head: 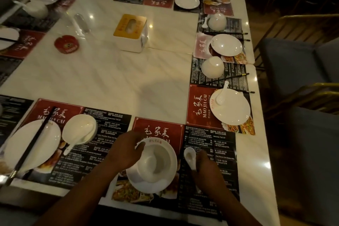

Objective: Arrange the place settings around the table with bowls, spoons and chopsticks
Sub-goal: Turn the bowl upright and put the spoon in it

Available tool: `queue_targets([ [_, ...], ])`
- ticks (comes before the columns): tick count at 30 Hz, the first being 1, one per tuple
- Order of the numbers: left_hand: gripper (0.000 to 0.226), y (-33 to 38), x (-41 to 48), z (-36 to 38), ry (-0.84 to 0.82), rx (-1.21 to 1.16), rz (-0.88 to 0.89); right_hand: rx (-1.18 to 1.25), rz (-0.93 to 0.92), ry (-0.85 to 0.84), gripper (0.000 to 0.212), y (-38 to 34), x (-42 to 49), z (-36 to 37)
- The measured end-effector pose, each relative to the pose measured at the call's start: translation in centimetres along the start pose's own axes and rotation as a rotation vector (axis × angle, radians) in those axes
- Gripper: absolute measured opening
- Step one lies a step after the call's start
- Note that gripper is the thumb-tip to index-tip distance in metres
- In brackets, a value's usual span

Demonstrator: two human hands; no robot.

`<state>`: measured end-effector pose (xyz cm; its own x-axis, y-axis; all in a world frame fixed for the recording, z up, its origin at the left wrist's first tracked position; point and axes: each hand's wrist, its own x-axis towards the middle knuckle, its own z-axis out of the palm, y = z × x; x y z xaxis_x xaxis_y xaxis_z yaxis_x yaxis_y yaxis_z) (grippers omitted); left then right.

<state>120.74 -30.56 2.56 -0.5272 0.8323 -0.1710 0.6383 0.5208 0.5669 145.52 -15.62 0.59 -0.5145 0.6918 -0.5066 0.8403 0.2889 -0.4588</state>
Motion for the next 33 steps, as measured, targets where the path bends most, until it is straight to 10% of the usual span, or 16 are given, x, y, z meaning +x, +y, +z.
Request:
queue_targets([
  [10,0.028,-1.4,-1.5,0.0,-0.054,-0.096,-0.139,0.472,0.011,0.049,0.027,-3.7,-1.3,-2.9],
  [33,0.028,-2.8,-1.8,0.6,-0.225,-0.262,-0.074,0.239,0.043,0.095,0.048,-9.5,-4.1,4.2],
])
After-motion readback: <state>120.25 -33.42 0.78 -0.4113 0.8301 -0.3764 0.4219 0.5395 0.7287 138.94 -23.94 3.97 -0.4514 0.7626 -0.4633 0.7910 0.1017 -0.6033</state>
